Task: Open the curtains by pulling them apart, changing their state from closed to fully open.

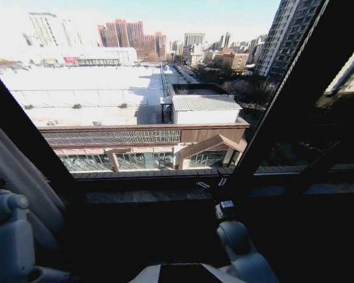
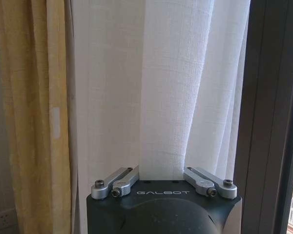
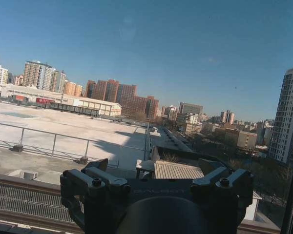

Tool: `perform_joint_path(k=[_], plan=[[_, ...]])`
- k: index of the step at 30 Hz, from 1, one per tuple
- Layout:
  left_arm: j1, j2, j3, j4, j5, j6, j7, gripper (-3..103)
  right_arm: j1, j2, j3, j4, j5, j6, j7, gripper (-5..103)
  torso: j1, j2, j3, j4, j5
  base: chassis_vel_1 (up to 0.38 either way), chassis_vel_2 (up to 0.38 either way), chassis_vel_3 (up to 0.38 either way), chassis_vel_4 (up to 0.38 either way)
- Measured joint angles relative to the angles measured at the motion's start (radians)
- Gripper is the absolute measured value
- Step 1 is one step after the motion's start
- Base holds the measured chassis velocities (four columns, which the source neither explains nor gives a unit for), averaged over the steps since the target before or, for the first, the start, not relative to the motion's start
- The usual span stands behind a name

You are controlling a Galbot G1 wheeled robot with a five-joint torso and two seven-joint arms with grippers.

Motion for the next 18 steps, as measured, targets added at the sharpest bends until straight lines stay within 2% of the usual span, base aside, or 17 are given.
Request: perform_joint_path(k=[1,2,3,5,6,9,10,11,13,15,18], plan=[[0.0,0.0,0.0,0.0,0.0,0.0,0.0,7,0.0,0.0,0.0,0.0,0.0,0.0,0.0,100,0.0,0.0,0.0,0.0,0.0,0.0,0.0,0.0,0.0],[0.005,-0.006,0.006,-0.013,0.001,0.0,0.004,17,0.0,0.0,-0.001,0.0,0.0,0.0,0.0,100,0.0,0.0,0.0,0.0,0.0007,0.0,0.0,0.0,0.0],[0.014,-0.014,0.012,-0.031,0.001,0.0,0.013,17,0.001,0.0,-0.002,0.0,0.0,0.0,0.0,100,0.0,0.0,0.0,-0.0001,0.0007,0.0,0.0,0.0,0.0],[0.042,-0.031,0.022,-0.073,0.004,0.0,0.051,28,0.002,0.0,-0.004,-0.001,0.0,0.0,0.0,100,0.0,0.0,0.0,-0.0002,0.0005,0.0,0.0,0.0,0.0],[0.042,-0.031,0.022,-0.073,0.004,0.0,0.051,28,0.002,0.0,-0.004,-0.001,0.0,0.0,0.0,100,0.0,0.0,0.0,-0.0002,0.0005,0.0,0.0,0.0,0.0],[0.098,-0.072,0.039,-0.158,0.015,-0.004,0.143,44,0.005,0.0,-0.005,-0.001,0.0,-0.002,0.0,100,0.0,0.0,0.0,-0.0003,0.0008,0.0,0.0,0.0,0.0],[0.116,-0.087,0.044,-0.185,0.023,-0.004,0.174,44,0.006,0.0,-0.005,-0.001,0.0,-0.002,0.0,100,0.0,0.0,0.0,-0.0003,0.0008,0.0,0.0,0.0,0.0],[0.116,-0.087,0.044,-0.185,0.023,-0.004,0.174,44,0.006,0.0,-0.005,-0.001,0.0,-0.002,0.0,100,0.0,0.0,0.0,-0.0003,0.0008,0.0,0.0,0.0,0.0],[0.155,-0.119,0.052,-0.252,0.035,0.001,0.225,55,0.008,0.001,-0.003,-0.001,0.0,-0.003,0.0,100,0.0,0.0,0.0,-0.0001,0.0009,0.0,0.0,0.0,0.0],[0.184,-0.148,0.065,-0.303,0.055,0.005,0.23,66,0.008,0.001,0.004,-0.001,0.001,-0.003,0.001,100,0.0,0.0,0.0,-0.0001,0.001,0.0,0.0,0.0,0.0],[0.204,-0.172,0.08,-0.342,0.096,0.002,0.198,71,0.007,-0.002,0.011,-0.001,0.002,-0.003,0.002,100,0.0,0.0,0.0,-0.0001,0.0011,0.0,0.0,0.0,0.0]])
